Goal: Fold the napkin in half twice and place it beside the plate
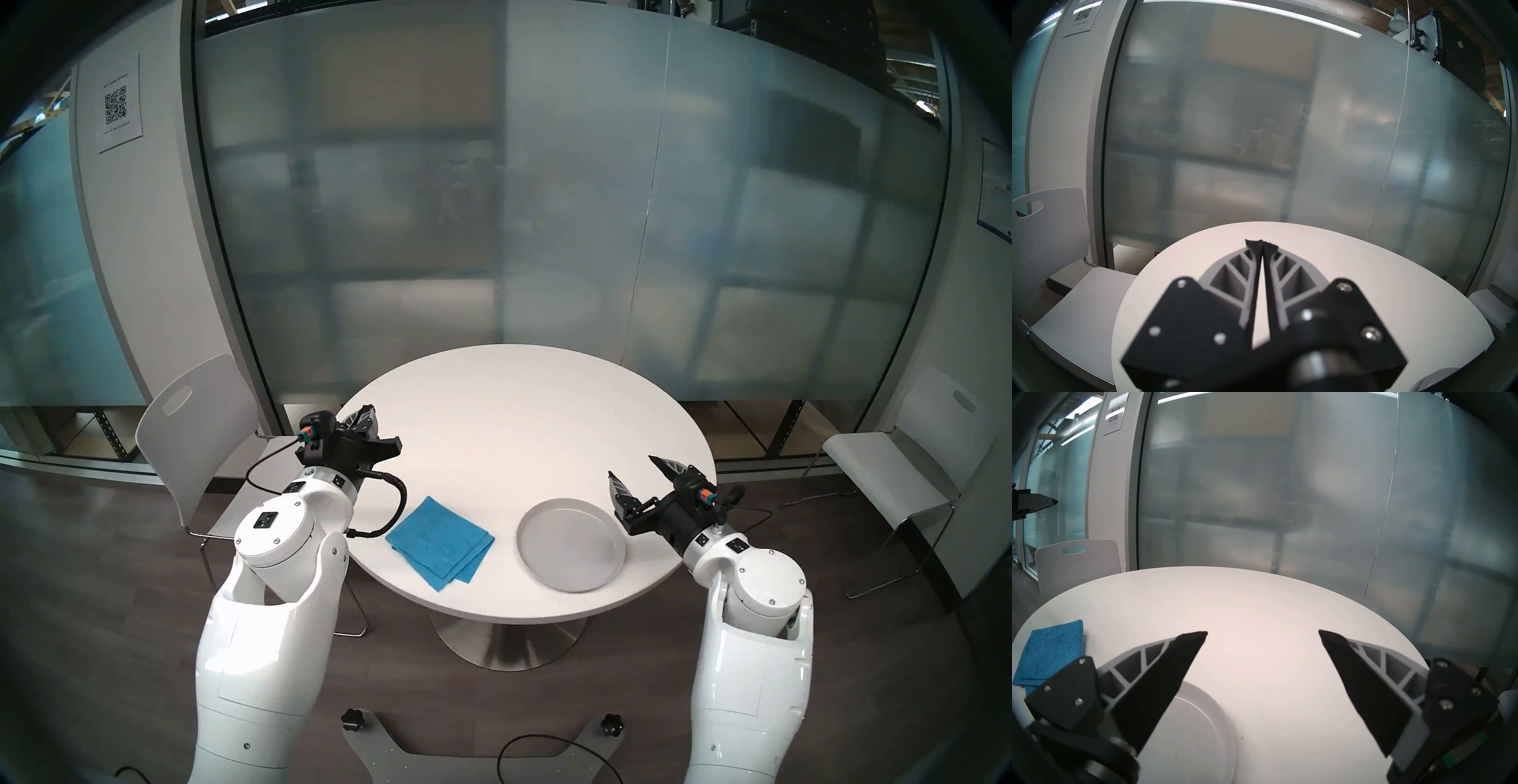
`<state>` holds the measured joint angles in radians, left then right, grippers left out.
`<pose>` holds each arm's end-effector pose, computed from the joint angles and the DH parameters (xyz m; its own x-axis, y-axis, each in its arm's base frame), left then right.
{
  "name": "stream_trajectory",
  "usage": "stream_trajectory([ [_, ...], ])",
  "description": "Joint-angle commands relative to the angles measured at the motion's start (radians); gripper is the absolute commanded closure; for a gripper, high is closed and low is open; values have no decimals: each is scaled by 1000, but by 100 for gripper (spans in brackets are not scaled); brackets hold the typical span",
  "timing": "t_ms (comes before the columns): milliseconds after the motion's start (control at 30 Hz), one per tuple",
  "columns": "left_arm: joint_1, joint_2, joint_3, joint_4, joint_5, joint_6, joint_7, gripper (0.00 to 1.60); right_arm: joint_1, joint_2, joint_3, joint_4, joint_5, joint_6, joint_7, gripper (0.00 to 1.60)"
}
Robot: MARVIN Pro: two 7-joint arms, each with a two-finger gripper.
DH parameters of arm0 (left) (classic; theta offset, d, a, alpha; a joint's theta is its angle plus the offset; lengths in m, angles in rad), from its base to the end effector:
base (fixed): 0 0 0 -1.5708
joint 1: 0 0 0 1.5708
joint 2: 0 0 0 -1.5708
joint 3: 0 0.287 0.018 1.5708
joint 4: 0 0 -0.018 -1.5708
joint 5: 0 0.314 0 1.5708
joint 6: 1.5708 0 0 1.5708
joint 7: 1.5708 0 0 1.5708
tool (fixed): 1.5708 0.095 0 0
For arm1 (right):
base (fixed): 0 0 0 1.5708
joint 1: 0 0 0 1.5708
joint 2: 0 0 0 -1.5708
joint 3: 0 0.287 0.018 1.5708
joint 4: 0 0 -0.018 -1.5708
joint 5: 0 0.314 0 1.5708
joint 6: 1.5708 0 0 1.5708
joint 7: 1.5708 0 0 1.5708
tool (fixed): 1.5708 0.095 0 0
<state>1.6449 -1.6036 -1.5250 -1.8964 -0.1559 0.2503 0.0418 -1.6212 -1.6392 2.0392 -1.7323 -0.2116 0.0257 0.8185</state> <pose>0.3999 -0.0252 -0.2263 0.0083 0.1858 0.9826 -0.0396 -0.9818 0.1860 0.3711 -0.1012 -0.2864 0.0268 0.1800 0.9833 0.3300 -0.9301 0.1613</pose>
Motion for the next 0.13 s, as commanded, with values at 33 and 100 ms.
stream_trajectory([
  [33, -7, 1, -3, -19, 3, -11, 2, 110, 13, 2, -3, -15, 11, -2, 3, 0],
  [100, -7, 1, -3, -19, 4, -11, 2, 110, 13, 2, -2, -15, 11, -2, 3, 0],
])
